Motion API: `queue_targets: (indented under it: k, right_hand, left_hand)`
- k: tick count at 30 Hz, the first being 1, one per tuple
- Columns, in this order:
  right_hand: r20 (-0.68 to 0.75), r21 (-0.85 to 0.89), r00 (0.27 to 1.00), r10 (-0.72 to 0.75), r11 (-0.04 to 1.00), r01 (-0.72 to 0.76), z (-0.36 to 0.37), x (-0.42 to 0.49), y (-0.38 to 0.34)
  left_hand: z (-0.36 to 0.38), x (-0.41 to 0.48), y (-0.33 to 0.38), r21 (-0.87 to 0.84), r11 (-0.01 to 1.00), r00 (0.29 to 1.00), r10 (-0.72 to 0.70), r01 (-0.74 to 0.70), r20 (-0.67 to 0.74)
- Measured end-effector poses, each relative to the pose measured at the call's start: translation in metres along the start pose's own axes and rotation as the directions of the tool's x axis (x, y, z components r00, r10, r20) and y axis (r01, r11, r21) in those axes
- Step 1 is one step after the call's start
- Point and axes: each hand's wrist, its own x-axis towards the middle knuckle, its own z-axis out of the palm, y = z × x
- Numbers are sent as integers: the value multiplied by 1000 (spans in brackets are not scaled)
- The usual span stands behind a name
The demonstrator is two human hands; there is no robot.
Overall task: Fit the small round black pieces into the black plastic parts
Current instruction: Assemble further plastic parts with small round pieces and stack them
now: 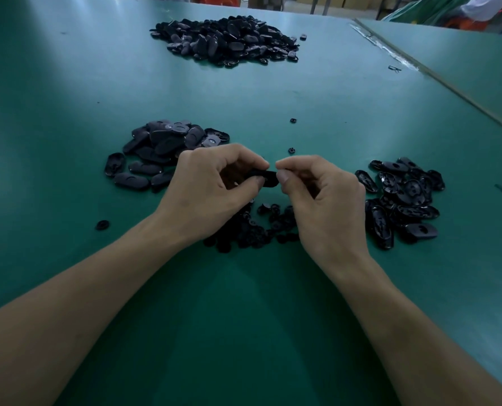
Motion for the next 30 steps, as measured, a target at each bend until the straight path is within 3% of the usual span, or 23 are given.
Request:
queue_targets:
  k: [14,21,30]
  right_hand:
    - [-37,-1,999,-24,1000,24,-3,0,0]
    - [5,97,999,36,995,-37,-2,0,-2]
    - [55,98,998,35,994,-40,-1,-2,-3]
  left_hand:
    - [-2,2,-6,-141,990,999,-34,33,-2]
    - [-2,2,-5,-267,960,996,-70,80,46]
    - [-3,1,-2,-252,967,997,-24,42,73]
